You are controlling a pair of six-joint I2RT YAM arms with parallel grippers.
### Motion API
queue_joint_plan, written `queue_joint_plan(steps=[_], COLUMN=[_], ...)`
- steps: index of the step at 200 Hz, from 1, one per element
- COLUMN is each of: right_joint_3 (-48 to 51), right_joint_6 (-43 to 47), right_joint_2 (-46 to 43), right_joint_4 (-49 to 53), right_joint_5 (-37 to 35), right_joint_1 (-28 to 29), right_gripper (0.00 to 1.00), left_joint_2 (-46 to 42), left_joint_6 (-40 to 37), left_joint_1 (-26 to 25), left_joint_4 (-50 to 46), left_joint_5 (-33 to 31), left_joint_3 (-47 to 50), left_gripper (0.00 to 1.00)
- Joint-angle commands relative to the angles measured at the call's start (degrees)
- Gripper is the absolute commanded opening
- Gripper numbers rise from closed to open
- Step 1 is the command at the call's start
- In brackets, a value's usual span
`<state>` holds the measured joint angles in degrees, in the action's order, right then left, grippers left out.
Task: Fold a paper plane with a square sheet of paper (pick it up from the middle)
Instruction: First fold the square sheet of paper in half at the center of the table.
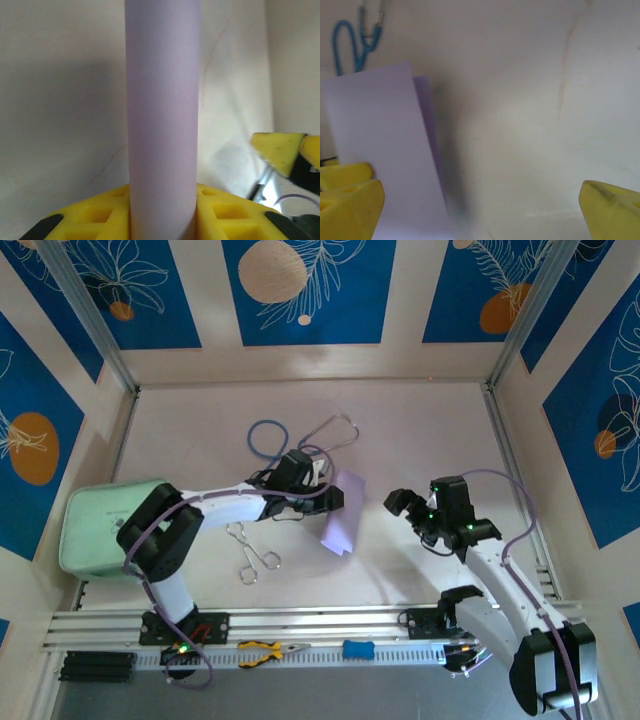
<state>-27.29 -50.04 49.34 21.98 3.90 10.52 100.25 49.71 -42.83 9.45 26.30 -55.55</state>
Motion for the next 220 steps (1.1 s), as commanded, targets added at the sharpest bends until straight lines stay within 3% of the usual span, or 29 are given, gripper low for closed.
queue_joint_plan(steps=[1,72,117,180,220], right_joint_3=[3.1,3.3,4.9,2.1,2.4], right_joint_6=[-0.8,-0.3,-2.9,3.4,3.3], right_joint_2=[-1.9,-1.8,-1.4,1.1,4.1], right_joint_4=[-7.4,-9.7,-15.1,-10.5,-13.1], right_joint_5=[7.9,12.0,15.1,17.4,22.4], right_joint_1=[-1.4,-2.6,-3.2,-3.5,-3.5], right_gripper=[0.98,0.95,0.94,0.97,0.97], left_joint_2=[0.9,4.9,4.5,4.7,4.8], left_joint_6=[5.9,13.9,10.9,10.7,10.2], left_joint_1=[0.1,1.4,1.4,1.5,1.4], left_joint_4=[13.1,23.9,18.5,14.8,12.7], left_joint_5=[7.8,9.3,6.9,3.6,3.2], left_joint_3=[1.3,5.4,5.9,7.0,6.4], left_gripper=[0.32,0.32,0.32,0.32,0.33])
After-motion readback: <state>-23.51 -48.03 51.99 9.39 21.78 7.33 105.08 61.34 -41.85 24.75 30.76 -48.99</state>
